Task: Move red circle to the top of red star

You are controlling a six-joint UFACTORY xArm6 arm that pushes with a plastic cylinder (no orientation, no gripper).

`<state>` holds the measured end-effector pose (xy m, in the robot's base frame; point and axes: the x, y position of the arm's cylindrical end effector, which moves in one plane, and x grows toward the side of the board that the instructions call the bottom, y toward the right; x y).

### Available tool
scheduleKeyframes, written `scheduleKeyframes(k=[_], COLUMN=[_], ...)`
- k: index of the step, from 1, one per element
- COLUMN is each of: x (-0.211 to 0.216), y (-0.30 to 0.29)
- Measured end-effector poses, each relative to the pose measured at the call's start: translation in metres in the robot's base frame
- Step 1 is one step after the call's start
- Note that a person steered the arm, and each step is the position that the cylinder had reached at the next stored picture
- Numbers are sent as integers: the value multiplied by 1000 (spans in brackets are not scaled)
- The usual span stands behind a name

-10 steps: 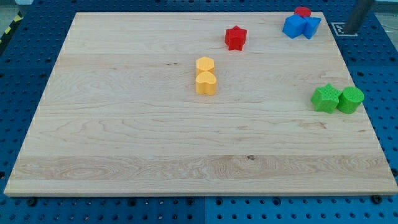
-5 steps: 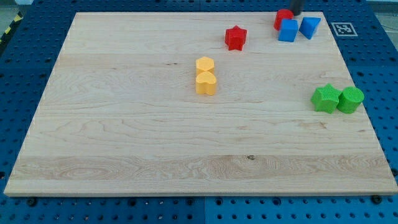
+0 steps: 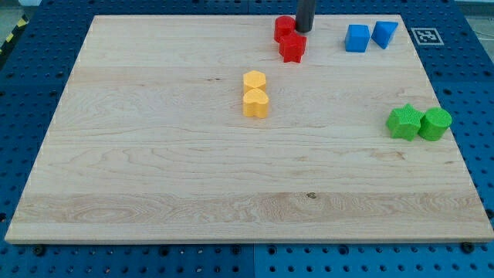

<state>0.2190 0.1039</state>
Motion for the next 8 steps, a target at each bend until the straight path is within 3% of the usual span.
scheduleKeyframes(k=[1,2,3,8], x=[-15,-14,0,-4], y=[-21,-60,-60,28])
